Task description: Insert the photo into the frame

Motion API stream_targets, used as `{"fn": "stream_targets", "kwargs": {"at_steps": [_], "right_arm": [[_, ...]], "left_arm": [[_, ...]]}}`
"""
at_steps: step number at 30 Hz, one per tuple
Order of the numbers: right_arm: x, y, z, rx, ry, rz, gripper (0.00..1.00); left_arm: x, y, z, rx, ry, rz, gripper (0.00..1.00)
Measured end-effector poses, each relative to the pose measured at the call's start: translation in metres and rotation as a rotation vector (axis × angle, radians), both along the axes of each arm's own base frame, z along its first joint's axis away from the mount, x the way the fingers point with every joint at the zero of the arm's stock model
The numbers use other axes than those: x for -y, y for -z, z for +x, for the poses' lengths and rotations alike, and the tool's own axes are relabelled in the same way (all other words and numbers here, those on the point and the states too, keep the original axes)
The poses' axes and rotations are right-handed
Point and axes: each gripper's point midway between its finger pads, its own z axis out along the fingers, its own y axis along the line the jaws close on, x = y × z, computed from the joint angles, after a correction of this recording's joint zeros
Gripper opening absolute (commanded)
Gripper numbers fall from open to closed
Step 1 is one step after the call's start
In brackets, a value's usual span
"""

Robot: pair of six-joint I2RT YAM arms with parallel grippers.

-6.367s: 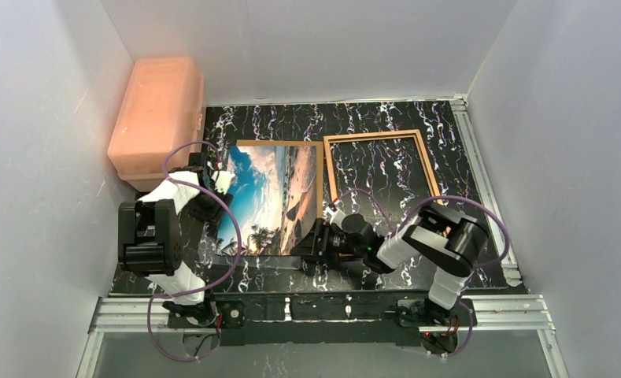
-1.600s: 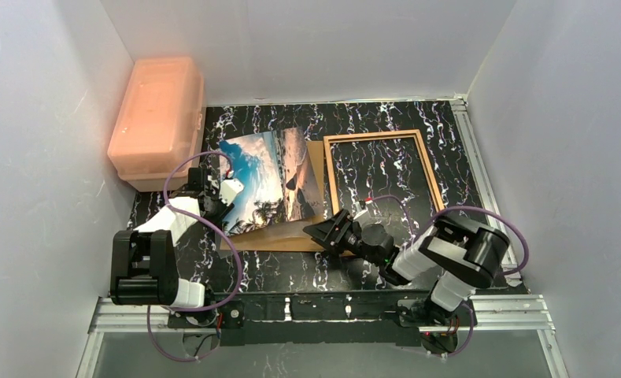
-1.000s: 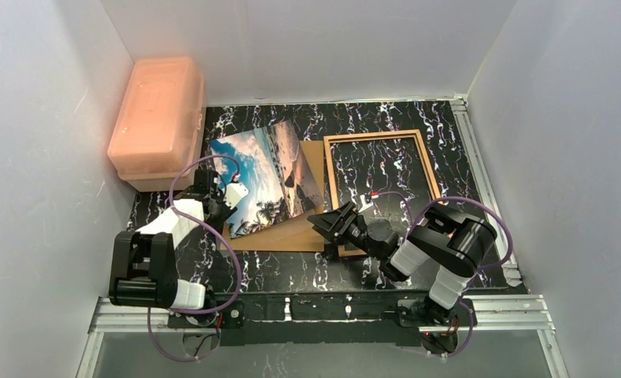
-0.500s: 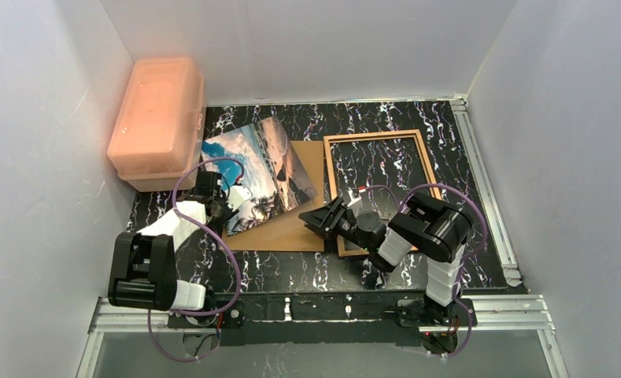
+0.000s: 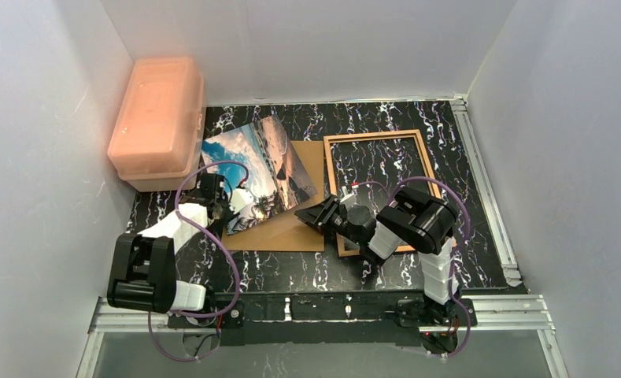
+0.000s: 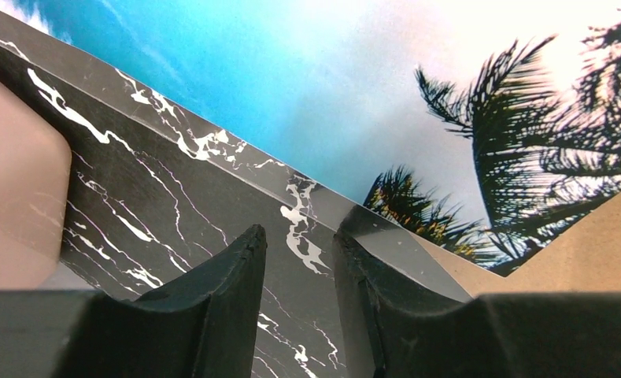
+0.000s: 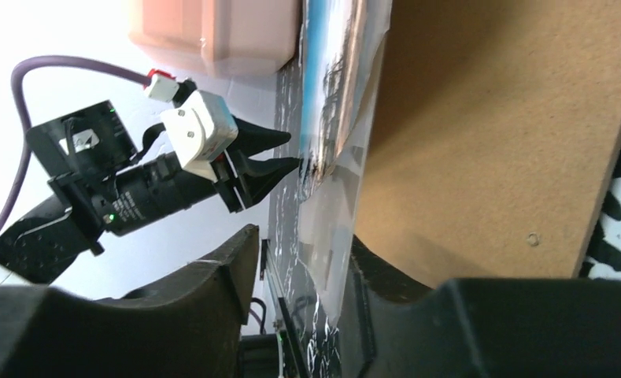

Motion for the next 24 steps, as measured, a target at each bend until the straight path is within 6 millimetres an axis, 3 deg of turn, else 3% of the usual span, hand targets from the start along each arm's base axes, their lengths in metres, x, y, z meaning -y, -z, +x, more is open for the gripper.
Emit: {"fn": "stream_targets", "kwargs": {"at_steps": [5,8,12,16,19,24], "right_arm": [[-0.005,0.001,0.006,0.0,0.004,-0.007,0.1],[-0.007,0.002,0.007,0.001,0.004,-0.012,0.06],[-0.006,0.006,0.007,-0.008,0.007,-0.03,0.02],[-0.003,0.003,0.007,-0.008,0.01,-0.076,0.01],[0.002,-0.026,0.007,0.043,0.021,-0.11,0.01],[0.021,-0.092,0.009,0.164,0.075,-0.169,0.01]], "left_arm": [[-0.002,0.0,0.0,0.01,0.015,0.019,0.36],[-0.003,-0.001,0.001,0.016,0.014,0.024,0.38],[-0.004,-0.003,0.001,0.01,0.004,0.026,0.5],[0.003,-0.008,-0.017,-0.085,-0.038,-0.033,0.56],[0.016,-0.027,-0.024,-0.14,-0.067,-0.112,0.57],[0.035,-0.076,-0.005,-0.067,-0.095,-0.227,0.56]]}}
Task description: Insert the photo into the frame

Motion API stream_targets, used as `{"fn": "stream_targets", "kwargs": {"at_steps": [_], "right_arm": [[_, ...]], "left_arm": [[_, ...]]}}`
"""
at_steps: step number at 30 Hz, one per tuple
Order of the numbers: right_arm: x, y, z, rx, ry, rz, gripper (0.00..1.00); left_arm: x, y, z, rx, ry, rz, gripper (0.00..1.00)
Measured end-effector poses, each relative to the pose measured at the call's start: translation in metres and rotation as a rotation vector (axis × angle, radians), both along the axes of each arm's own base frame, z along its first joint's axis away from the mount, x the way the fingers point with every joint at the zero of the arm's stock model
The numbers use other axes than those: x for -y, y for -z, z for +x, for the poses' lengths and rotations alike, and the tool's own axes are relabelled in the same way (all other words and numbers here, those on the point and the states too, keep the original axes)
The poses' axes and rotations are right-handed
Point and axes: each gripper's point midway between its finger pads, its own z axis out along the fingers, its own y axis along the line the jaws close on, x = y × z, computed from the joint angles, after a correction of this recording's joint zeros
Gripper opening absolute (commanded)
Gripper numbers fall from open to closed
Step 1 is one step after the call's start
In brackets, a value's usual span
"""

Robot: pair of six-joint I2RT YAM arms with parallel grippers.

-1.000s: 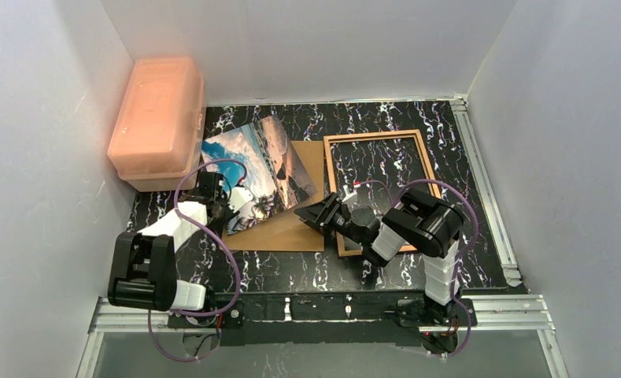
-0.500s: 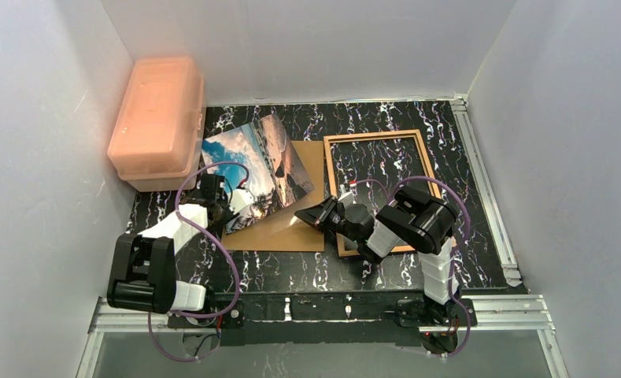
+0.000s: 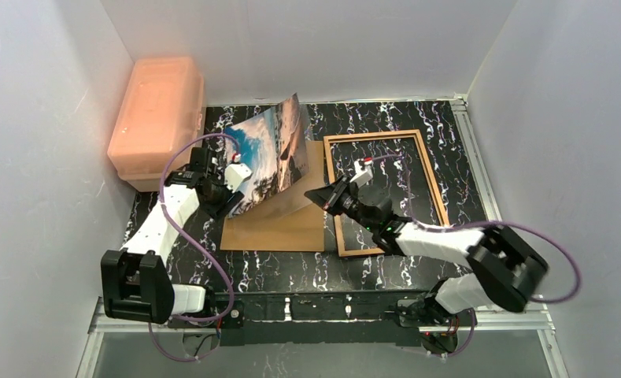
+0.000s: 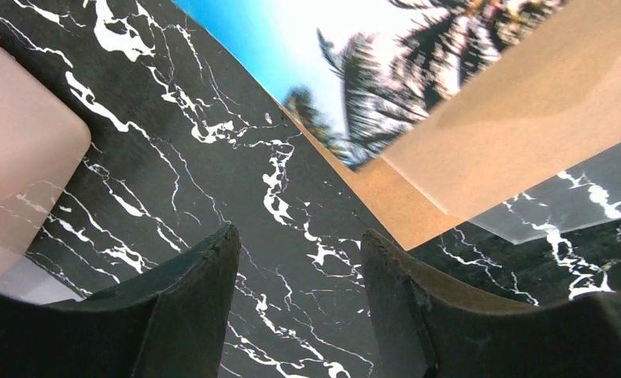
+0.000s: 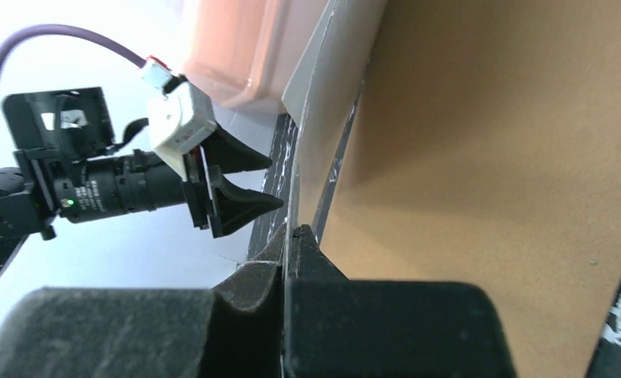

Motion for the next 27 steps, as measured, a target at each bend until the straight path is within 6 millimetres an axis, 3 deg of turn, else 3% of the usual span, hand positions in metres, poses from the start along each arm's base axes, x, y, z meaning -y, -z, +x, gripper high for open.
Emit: {"fn": "stream_targets", "kwargs": {"at_steps": [4,9,14,19,22,27], "right_arm": [[0.024,-0.037,-0.005,0.073,0.048,-0.059,0.01],[0.059,-0.043,-0.021,0.07,0.081,-0.173,0.01],[0.099,-0.048,-0.042,0.055,0.116,-0.272,0.01],[0.126,-0.076,-0.052,0.072,0.142,-0.358,0.01],[0.138,-0.092,-0.054,0.076,0.16,-0.41,0.01],[0.16,-0.101,-0.056,0.062,0.208,-0.504,0.01]], "left_arm": [[0.003,0.0,-0.005,-0.02,-0.023,-0.023,0.54],[0.005,0.014,-0.017,-0.081,-0.033,-0.021,0.52],[0.01,0.023,-0.016,-0.106,-0.017,-0.011,0.49],[0.017,0.029,-0.016,-0.138,-0.01,-0.008,0.52],[0.028,0.014,-0.01,-0.131,-0.016,-0.034,0.53],[0.057,-0.018,0.006,-0.064,0.021,-0.093,0.54]]}}
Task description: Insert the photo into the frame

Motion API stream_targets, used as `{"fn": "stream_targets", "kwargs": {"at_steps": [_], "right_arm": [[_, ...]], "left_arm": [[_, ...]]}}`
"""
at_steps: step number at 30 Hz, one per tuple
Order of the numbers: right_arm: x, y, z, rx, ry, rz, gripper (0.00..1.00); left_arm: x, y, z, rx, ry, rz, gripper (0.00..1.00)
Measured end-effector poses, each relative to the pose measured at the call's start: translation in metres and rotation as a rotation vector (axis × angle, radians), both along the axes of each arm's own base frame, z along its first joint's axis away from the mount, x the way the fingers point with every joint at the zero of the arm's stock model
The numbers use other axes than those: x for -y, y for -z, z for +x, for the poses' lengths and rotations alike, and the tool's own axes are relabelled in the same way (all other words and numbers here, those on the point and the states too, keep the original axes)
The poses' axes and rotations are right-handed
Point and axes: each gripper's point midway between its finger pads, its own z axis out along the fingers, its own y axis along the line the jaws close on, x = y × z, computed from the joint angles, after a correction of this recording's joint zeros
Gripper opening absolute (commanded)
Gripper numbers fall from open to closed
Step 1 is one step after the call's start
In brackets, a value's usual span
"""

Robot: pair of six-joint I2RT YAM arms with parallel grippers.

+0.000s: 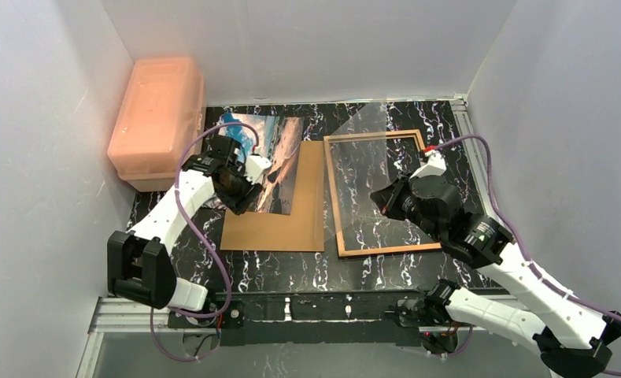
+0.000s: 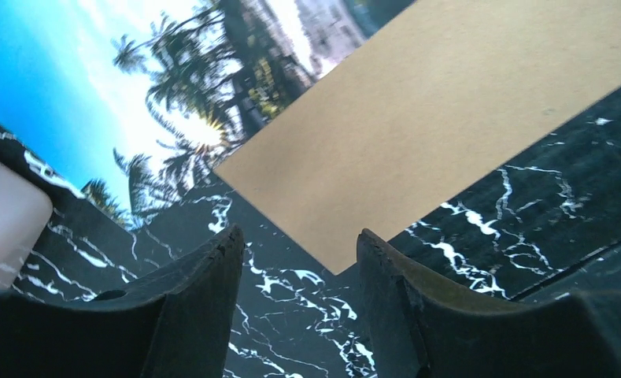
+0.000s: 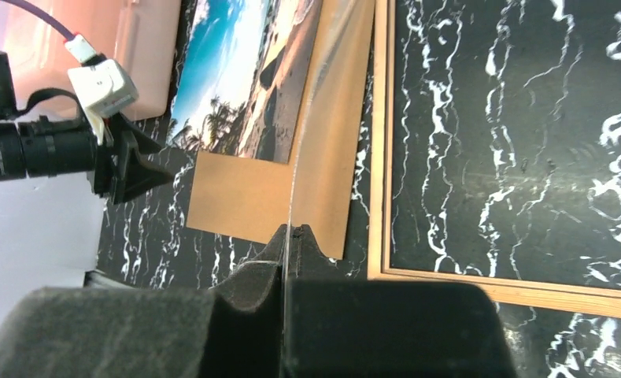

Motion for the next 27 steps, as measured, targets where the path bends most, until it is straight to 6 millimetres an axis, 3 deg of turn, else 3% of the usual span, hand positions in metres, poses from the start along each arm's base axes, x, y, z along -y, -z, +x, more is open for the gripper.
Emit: {"fn": "stream_targets", "kwargs": {"at_steps": [5,7,13,16,20,24,27], "right_arm": [[0.011,-0.026,0.005,0.03,0.03,-0.064,0.01],[0.008,-0.037,0.009,0.052,0.023,-0.066,0.01],[-0.017,-0.042,0.017,0.072,-0.047,-0.05,0.01],[-0.028,-0.056,0.02,0.114,-0.067,0.004,0.01],[-0.041,-0.085,0.027,0.185,-0.091,0.071,0.01],[-0.058,-0.125,0.033,0.269,-0.123,0.161,0.01],[-0.064,-0.149,0.033,0.329,-0.14,0.237,0.01]], "left_arm": [[0.031,-0.009,-0.012,-0.017,0.082,-0.011,0.64],[0.045,-0.016,-0.014,-0.032,0.092,-0.035,0.79],[0.085,-0.068,0.005,-0.033,-0.037,-0.23,0.95],[0.097,-0.091,0.007,-0.072,-0.126,-0.364,0.98],[0.092,-0.104,0.014,-0.2,-0.306,-0.565,0.99],[0.07,-0.12,0.041,-0.336,-0.541,-0.827,0.99],[0.06,-0.133,0.059,-0.362,-0.624,-0.965,0.99]]}}
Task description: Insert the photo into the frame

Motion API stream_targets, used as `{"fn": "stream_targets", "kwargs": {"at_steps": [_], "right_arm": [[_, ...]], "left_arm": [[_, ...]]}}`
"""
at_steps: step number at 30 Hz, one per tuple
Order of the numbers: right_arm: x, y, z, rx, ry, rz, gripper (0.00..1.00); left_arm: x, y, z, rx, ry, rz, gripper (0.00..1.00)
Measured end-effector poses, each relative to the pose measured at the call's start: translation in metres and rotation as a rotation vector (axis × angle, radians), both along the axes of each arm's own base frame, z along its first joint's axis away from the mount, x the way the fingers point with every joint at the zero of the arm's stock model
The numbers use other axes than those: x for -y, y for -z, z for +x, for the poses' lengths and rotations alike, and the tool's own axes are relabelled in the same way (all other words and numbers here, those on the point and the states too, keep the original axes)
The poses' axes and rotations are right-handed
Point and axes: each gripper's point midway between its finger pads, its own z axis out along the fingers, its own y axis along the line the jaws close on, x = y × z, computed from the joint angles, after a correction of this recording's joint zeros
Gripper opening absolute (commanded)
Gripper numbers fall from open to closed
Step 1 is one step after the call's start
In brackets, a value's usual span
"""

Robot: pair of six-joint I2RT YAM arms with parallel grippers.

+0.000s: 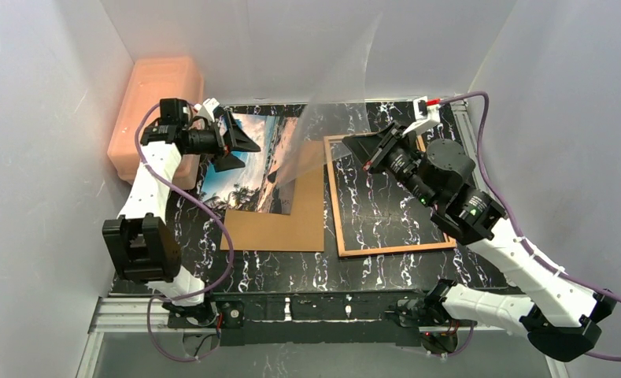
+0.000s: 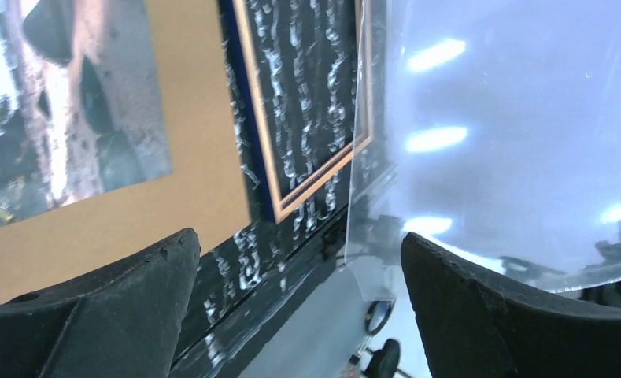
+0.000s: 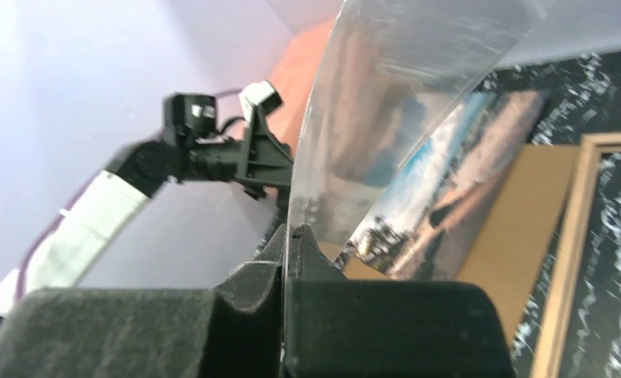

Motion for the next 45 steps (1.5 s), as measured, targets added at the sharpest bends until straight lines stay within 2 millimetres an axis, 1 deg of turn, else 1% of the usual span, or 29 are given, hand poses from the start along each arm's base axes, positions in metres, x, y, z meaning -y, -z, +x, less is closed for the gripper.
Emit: {"fn": "stream_targets", "kwargs": {"at_steps": [2,4,7,11,14,17,21,24,32,40,45], "right_arm": [[-0.003,-0.015,-0.002,0.031,-0.015,0.058,0.01],[-0.004,-0.024,-0.005,0.052,-0.03,0.116,0.01],[-0.003,-0.03,-0.009,0.058,-0.043,0.18,0.01],[-0.004,-0.034,-0.012,0.05,-0.057,0.252,0.01],[-0.008,-0.034,-0.013,0.04,-0.074,0.288,0.01],[-0.012,-0.031,-0.014,0.025,-0.089,0.317,0.01],[-0.019,-0.022,-0.014,-0.004,-0.113,0.347,0.01],[-0.023,-0.018,-0.013,-0.021,-0.125,0.355,0.01],[-0.023,-0.022,-0.013,-0.008,-0.129,0.353,0.01],[-0.022,-0.039,-0.017,0.025,-0.144,0.385,0.01],[-0.026,-0.049,-0.019,0.021,-0.176,0.445,0.01]], "left_arm": [[0.004,-0.009,0.003,0.007,-0.034,-0.078,0.99],[0.009,-0.014,0.002,0.019,-0.071,-0.144,0.99],[0.015,-0.023,0.0,0.037,-0.125,-0.236,0.99],[0.017,-0.035,0.015,0.065,-0.166,-0.307,0.99],[0.017,-0.044,0.027,0.081,-0.189,-0.347,0.99],[0.018,-0.059,0.034,0.107,-0.205,-0.391,0.98],[0.019,-0.077,0.039,0.135,-0.212,-0.442,0.98],[0.02,-0.086,0.04,0.144,-0.209,-0.469,0.99],[0.018,-0.087,0.038,0.122,-0.214,-0.497,0.99],[0.015,-0.09,0.034,0.13,-0.22,-0.501,0.99],[0.015,-0.091,0.033,0.129,-0.22,-0.505,0.98]]}}
